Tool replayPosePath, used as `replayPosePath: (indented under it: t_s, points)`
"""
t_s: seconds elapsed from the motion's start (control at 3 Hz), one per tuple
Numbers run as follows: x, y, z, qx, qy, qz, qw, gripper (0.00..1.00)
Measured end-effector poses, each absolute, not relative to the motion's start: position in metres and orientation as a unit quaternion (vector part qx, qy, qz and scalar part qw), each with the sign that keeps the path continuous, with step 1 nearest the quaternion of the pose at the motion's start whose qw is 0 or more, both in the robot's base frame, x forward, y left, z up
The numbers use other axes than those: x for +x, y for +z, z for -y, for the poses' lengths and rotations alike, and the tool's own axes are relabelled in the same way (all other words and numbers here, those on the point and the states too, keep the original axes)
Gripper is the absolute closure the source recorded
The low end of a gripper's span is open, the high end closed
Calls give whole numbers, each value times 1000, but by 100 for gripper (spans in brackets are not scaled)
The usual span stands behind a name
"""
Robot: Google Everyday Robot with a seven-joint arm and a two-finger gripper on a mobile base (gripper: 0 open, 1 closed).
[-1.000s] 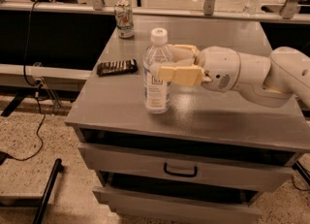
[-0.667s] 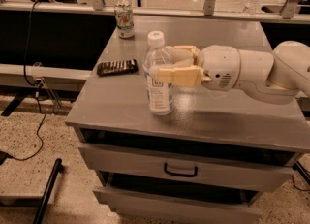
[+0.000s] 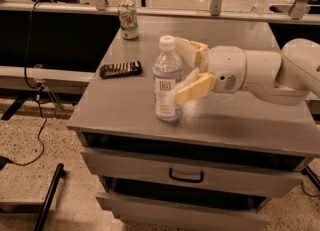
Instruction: Place blue plastic bottle upright
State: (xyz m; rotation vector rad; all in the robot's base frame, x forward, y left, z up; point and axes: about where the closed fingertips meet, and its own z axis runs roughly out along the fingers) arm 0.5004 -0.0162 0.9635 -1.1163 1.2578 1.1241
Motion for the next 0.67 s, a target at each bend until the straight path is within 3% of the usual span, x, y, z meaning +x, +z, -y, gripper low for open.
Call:
replayPosePath:
  t_s: [0.67]
  points:
    - [502,971,21,-488,453,-529,526,0]
